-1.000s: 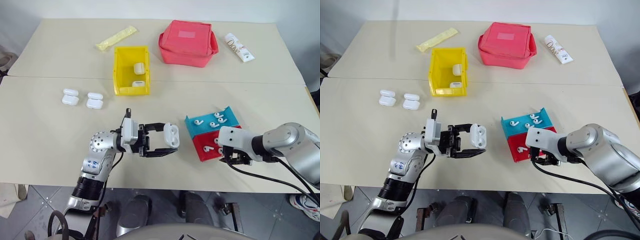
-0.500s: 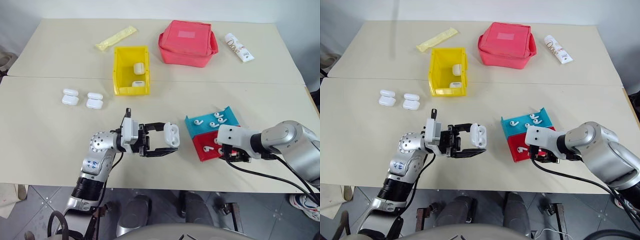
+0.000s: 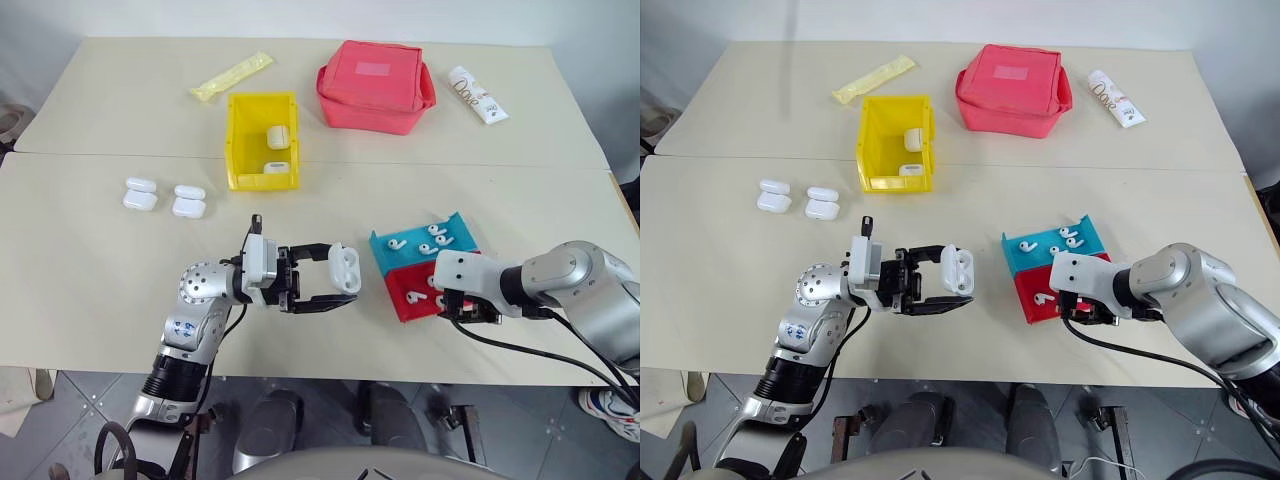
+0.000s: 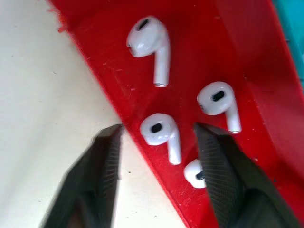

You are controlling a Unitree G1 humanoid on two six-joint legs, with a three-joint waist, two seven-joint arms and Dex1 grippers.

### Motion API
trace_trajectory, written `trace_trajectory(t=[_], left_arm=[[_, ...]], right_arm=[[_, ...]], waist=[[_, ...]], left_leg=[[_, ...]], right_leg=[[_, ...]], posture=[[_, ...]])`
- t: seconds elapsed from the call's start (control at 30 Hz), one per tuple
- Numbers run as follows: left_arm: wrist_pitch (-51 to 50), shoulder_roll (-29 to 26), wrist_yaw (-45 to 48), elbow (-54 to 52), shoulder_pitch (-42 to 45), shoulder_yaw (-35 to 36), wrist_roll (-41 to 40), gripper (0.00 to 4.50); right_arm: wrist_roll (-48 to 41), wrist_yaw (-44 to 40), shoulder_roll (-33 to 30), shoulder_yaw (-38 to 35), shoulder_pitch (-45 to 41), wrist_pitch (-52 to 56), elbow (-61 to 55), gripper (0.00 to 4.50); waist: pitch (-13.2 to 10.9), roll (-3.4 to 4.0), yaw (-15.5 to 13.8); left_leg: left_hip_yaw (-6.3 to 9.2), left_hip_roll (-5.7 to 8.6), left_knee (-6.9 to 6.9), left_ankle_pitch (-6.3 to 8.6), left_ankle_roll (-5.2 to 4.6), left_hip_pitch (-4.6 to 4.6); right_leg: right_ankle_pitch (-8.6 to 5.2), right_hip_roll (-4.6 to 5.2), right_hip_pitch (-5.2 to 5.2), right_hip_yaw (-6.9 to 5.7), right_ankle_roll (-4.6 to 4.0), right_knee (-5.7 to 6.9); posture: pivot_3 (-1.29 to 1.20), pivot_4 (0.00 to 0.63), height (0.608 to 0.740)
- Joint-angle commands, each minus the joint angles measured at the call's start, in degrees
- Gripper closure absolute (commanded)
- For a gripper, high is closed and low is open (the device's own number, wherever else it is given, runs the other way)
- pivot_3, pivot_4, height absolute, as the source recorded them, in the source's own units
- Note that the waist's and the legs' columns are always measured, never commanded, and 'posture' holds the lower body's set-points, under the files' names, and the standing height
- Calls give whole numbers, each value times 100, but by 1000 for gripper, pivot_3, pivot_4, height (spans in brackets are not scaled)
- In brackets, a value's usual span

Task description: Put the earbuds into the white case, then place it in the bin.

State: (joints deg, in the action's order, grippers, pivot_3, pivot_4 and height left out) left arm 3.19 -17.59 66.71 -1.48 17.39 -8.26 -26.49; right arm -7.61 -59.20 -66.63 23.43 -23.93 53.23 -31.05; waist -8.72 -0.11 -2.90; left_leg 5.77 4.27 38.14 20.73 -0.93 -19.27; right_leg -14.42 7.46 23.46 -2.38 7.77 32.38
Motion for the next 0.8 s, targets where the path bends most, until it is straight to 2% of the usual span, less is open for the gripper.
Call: trace_trajectory(t=[0.03, 0.1, 0.33, 0.43, 0.67, 0.8], left_arm=[[28, 3, -30, -204, 50, -3, -25, 1728], [29, 4, -38, -203, 51, 1, -24, 1728], [33, -2, -31, -164, 79, 9, -29, 1728], [44, 13, -22, -128, 89, -6, -20, 1728], [86, 38, 147, 153, 181, -15, -35, 1728], [127, 89, 386, 416, 319, -17, -105, 1728]], right_arm=[[122, 42, 78, 22, 17, -11, 23, 3436], [131, 34, 79, 20, 21, -14, 22, 4001], [114, 47, 120, -47, 24, 9, 23, 4011], [-107, 35, 165, -303, 72, 157, -155, 4011], [-1474, -218, 475, -1811, 603, 501, -1027, 4011], [-2544, -232, 1050, -2990, 849, 446, -1313, 4011]], waist=[[1, -1, 0], [2, -3, 0], [2, -4, 0], [3, -4, -1], [0, -2, -24], [-2, -8, -37]], left_leg=[[0, 0, 0, 0, 0, 0], [0, -1, 0, 0, 1, 1], [0, -2, -1, 1, 1, 1], [0, -2, -1, 1, 1, 1], [1, -2, -3, 0, 1, -2], [4, -1, -1, 1, -2, -2]], right_leg=[[0, 0, 0, 0, 0, 0], [0, -1, 0, 0, 0, 0], [0, -1, 0, 0, 0, -1], [0, -1, 0, 0, 0, -1], [0, 0, -1, -3, 0, -6], [1, 0, -5, -6, 2, -8]], posture=[[0, 150, 740], [0, 150, 740], [0, 150, 740], [0, 150, 740], [0, 150, 740], [0, 150, 740]])
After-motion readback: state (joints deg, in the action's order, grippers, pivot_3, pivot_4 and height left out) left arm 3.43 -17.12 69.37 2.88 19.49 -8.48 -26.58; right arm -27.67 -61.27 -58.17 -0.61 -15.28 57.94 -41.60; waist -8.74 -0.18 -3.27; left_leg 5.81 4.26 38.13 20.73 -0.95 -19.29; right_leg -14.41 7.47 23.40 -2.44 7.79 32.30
